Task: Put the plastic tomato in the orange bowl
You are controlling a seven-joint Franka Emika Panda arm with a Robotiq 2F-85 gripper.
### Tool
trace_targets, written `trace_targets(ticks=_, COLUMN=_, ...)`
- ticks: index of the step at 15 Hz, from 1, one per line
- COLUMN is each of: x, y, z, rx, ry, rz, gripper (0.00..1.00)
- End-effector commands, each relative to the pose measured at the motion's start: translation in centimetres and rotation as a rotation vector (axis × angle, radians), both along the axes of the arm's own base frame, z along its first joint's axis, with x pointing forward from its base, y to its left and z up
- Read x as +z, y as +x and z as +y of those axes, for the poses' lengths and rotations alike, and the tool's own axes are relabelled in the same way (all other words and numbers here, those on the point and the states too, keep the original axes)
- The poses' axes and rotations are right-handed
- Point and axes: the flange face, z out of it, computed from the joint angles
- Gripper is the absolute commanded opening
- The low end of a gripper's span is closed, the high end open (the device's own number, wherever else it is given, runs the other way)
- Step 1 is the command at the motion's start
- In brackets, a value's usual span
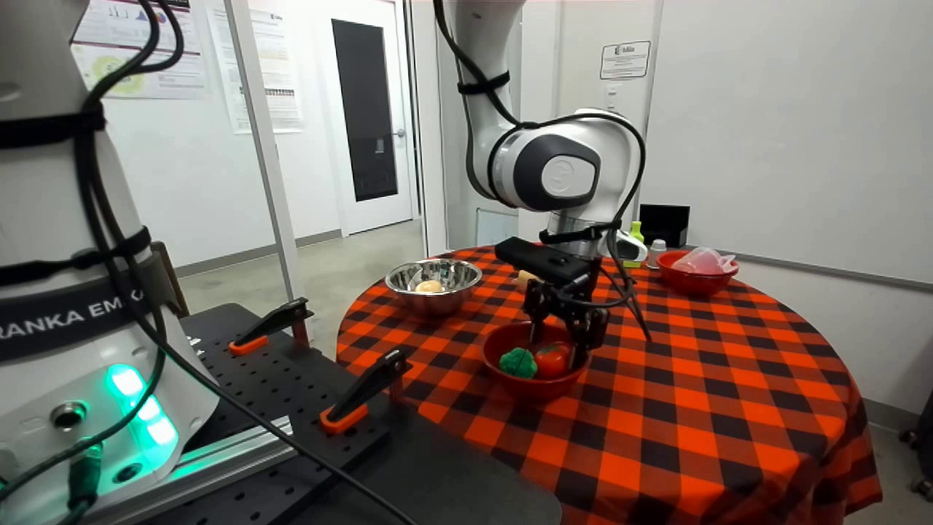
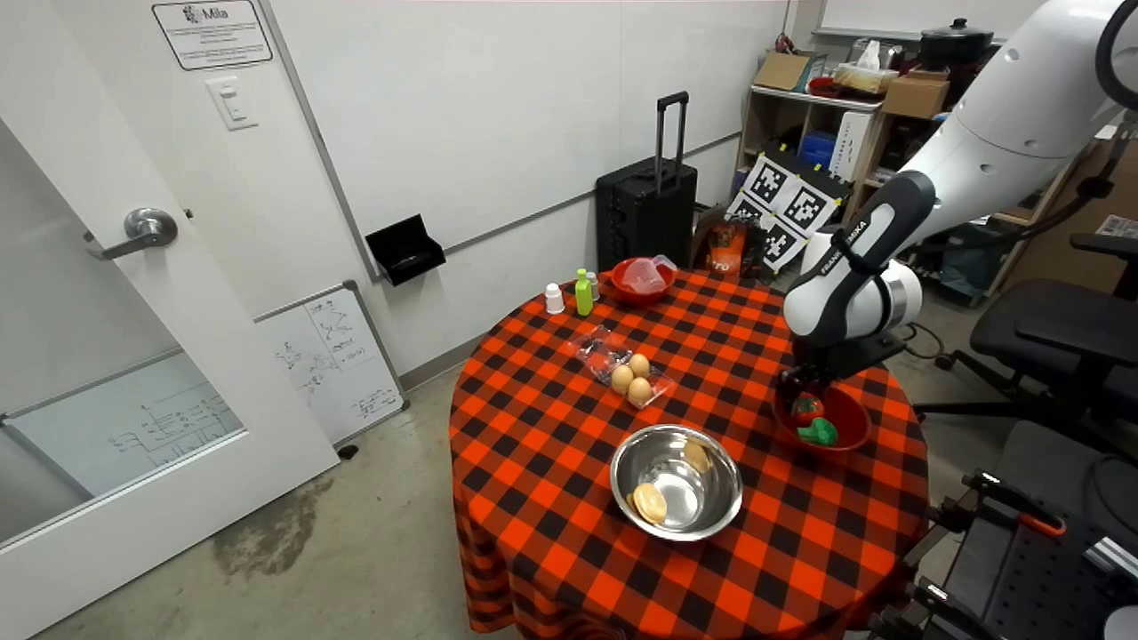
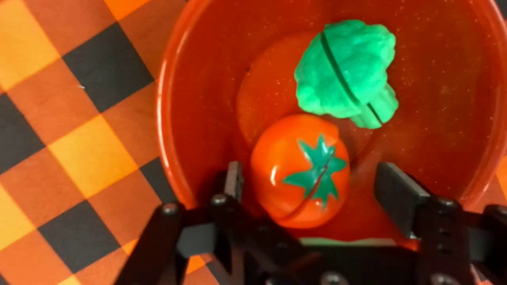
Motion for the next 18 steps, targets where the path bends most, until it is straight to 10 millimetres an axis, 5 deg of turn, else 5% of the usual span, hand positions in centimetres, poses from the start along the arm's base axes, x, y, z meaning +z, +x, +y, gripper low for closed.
trace_targets(ticks=1, x=0.3, y=0.5, z=-0.2, rx=-0.023, ry=-0.018, rz=-0.012, gripper=1.0)
trace_targets(ticks=5, x=2.1, y=0.3, z=0.4, rx=-0.043, ry=-0.019, rz=-0.019, gripper=1.0)
trace_targets(ticks=14, x=9.7, y=0.8, z=3.0, rx=0.075, ry=-0.051, rz=-0.099, gripper=1.0)
trace_targets(ticks=18, x=10.8, y=2.1, z=3.7, rx=0.199, ry=0.014, rz=-0.102, gripper=1.0)
